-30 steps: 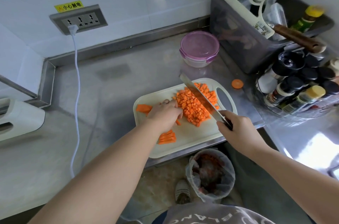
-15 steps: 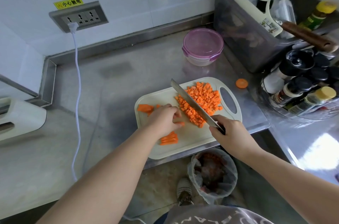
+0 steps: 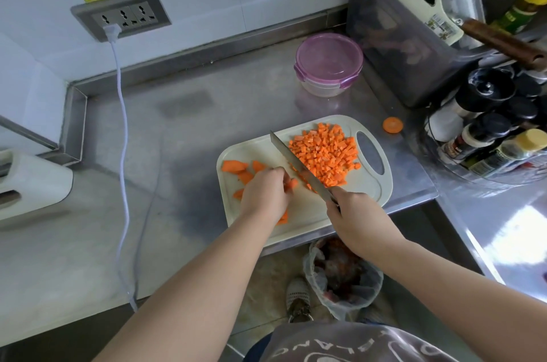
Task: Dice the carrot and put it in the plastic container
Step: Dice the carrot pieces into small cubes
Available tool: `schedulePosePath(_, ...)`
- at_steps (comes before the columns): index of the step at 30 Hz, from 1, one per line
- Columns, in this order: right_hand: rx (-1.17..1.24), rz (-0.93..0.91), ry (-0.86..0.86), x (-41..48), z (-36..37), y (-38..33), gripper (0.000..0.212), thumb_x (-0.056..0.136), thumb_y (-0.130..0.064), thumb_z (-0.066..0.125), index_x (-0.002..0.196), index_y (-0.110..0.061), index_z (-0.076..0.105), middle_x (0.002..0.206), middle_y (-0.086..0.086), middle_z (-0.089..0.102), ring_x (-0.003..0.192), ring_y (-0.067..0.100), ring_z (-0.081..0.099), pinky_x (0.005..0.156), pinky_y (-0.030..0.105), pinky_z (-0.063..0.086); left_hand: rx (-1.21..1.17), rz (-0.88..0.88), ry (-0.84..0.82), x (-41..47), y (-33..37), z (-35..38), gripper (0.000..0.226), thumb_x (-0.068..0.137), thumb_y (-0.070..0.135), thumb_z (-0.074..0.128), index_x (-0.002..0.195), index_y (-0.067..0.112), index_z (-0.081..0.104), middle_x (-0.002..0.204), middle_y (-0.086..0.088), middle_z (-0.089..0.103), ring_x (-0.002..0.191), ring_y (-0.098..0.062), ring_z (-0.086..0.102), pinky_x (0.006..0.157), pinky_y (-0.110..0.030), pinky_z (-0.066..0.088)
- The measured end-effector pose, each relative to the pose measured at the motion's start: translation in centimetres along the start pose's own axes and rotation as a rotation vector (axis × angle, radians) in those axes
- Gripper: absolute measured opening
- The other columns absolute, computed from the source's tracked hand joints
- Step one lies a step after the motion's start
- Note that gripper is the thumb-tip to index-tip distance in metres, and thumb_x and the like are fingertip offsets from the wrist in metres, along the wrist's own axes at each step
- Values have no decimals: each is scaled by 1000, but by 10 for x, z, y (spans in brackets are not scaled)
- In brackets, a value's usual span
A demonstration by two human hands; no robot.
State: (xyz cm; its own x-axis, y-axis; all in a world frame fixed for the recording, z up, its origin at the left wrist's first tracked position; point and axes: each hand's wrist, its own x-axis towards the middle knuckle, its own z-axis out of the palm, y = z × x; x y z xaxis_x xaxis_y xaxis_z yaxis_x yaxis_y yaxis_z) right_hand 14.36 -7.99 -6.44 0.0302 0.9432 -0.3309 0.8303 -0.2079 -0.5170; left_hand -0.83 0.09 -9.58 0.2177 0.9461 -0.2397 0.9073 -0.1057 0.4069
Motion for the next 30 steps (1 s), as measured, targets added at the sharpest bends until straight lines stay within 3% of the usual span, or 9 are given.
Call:
schedulePosePath(7, -169, -4, -61, -5, 5, -8, 20, 101, -20, 34, 108, -13, 51, 82, 5, 60, 76, 29, 61, 71, 41, 54, -8, -34, 59, -4, 1, -3, 17, 87, 27, 60, 96, 12, 63, 97, -4, 67, 89, -23, 63, 67, -32, 49)
schedulePosePath(17, -266, -31, -105, -6, 10, -8, 18, 99, -13, 40, 115, -12, 49, 89, 5, 61, 77, 26, 63, 71, 40, 57, -2, -32, 45, -8, 3, -5, 9, 88, 21, 59, 93, 14, 62, 98, -3, 66, 90, -22, 63, 64, -28, 42)
schedulePosePath(22, -208, 4, -97, -4, 11, -8, 15, 102, -20, 36, 110, -14, 47, 84, 4, 62, 74, 25, 63, 71, 41, 57, 8, -15, 48, -8, 2, -3, 9, 90, 21, 59, 94, 13, 62, 100, -3, 65, 92, -23, 62, 66, -28, 43)
schedulePosePath(25, -232, 28, -142, 0, 15, -7, 17, 98, -11, 41, 114, -12, 46, 88, 5, 63, 78, 26, 64, 72, 42, 58, -13, -8, 49, -8, 1, -2, 9, 90, 19, 59, 94, 12, 63, 99, -4, 66, 90, -23, 63, 69, -30, 47)
schedulePosePath(30, -211, 86, -178, 7, 16, -8, 24, 99, -11, 39, 122, -14, 45, 97, 7, 64, 85, 26, 65, 77, 41, 57, -25, 1, 68, -7, -1, 0, 10, 89, 20, 61, 94, 12, 63, 97, -3, 66, 88, -22, 63, 65, -26, 41)
